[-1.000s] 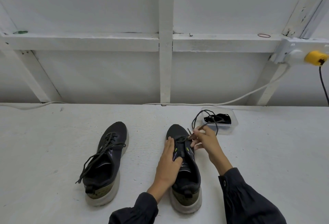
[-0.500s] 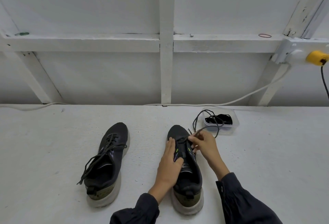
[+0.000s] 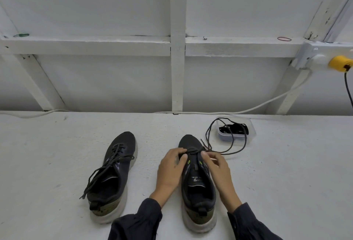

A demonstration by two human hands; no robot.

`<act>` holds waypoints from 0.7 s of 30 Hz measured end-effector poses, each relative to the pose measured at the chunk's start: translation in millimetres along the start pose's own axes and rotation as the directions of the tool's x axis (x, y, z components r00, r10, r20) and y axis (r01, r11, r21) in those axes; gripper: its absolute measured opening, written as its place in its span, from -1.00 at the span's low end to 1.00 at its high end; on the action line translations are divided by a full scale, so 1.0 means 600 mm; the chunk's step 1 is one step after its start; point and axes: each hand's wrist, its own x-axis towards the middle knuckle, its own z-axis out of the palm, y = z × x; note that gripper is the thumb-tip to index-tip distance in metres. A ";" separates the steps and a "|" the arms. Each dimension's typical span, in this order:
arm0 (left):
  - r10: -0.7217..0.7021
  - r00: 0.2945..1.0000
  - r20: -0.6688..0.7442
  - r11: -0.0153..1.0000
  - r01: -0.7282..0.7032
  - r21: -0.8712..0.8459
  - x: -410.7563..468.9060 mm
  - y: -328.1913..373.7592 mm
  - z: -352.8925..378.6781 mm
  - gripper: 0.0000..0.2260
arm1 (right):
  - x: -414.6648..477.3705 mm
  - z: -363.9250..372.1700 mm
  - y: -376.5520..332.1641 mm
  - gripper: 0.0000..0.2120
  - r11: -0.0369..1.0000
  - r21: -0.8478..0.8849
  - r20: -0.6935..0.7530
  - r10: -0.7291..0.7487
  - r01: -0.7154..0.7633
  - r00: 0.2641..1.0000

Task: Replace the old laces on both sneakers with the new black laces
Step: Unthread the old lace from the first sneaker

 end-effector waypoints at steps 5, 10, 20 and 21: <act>0.193 0.981 0.032 0.946 -0.194 0.258 0.032 0.000 -0.015 -0.97 | -0.026 0.013 -0.012 -0.57 0.993 0.116 0.225 -0.018 -0.009 0.974; 0.232 0.968 0.101 0.905 -0.252 0.343 0.060 0.009 -0.018 -0.94 | -0.030 0.012 -0.014 -0.19 0.994 0.096 0.239 0.036 -0.061 0.970; -0.074 0.997 0.011 0.997 0.074 0.032 0.074 0.021 -0.011 -0.77 | -0.032 0.009 -0.014 -0.49 0.989 0.124 0.236 0.049 -0.080 0.970; -0.101 0.995 0.021 0.995 0.100 0.021 0.067 0.016 -0.007 -0.77 | -0.032 0.009 -0.015 -0.55 0.988 0.126 0.232 0.057 -0.088 0.971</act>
